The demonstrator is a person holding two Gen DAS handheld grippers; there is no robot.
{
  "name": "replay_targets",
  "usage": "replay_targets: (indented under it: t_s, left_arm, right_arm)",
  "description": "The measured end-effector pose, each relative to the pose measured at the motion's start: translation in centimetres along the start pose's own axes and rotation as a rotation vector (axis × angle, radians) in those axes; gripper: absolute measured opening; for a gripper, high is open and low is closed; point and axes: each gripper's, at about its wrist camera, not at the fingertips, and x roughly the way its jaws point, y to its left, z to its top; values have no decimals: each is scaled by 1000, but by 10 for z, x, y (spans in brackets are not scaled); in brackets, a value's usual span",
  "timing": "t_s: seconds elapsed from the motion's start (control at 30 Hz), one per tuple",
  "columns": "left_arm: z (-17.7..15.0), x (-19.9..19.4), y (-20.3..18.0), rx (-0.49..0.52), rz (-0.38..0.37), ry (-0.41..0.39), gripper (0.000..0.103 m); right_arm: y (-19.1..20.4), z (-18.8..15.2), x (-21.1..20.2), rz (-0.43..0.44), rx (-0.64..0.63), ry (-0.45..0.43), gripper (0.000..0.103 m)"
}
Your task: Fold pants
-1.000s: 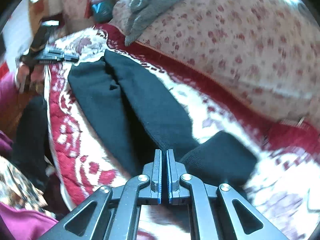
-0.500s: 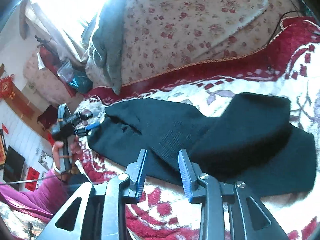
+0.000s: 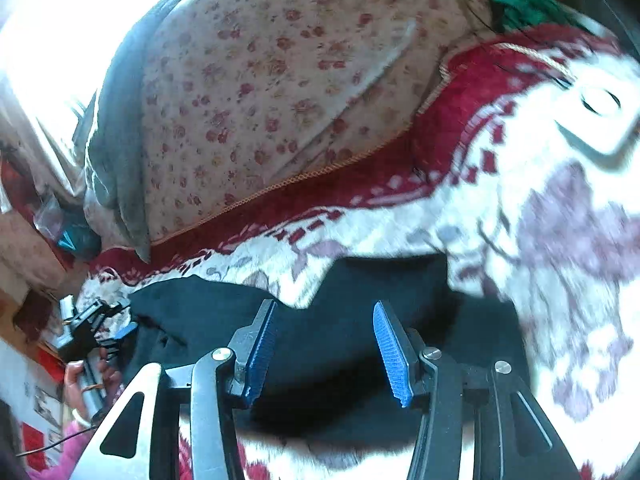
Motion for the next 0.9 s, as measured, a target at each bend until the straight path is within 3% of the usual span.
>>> replay_targets:
  t_s: [0.1, 0.2, 0.33, 0.47, 0.5, 0.57, 0.6, 0.73, 0.9]
  left_arm:
    - [0, 9, -5, 6, 34, 12, 64]
    - [0, 18, -9, 0, 70, 19, 65]
    - [1, 26, -16, 9, 96, 14, 77]
    - [7, 34, -25, 17, 77, 18, 77]
    - [9, 37, -26, 14, 63, 23, 72]
    - [12, 43, -29, 28, 37, 48, 23]
    - [14, 48, -30, 41, 44, 76, 15]
    - [20, 40, -32, 56, -3, 58, 8]
    - [40, -6, -56, 100, -79, -24, 8]
  right_arm:
    - [26, 12, 35, -77, -100, 96, 48]
    - [46, 12, 74, -216, -225, 197, 48]
    - [34, 5, 109, -310, -287, 296, 47]
    - [6, 11, 98, -218, -203, 261, 25]
    - [0, 12, 95, -206, -194, 253, 22]
    - [-6, 13, 89, -164, -184, 245, 15]
    - [-9, 14, 85, -138, -167, 237, 13]
    - [-11, 27, 63, -10, -100, 165, 9]
    - [-6, 66, 17, 127, -48, -21, 6]
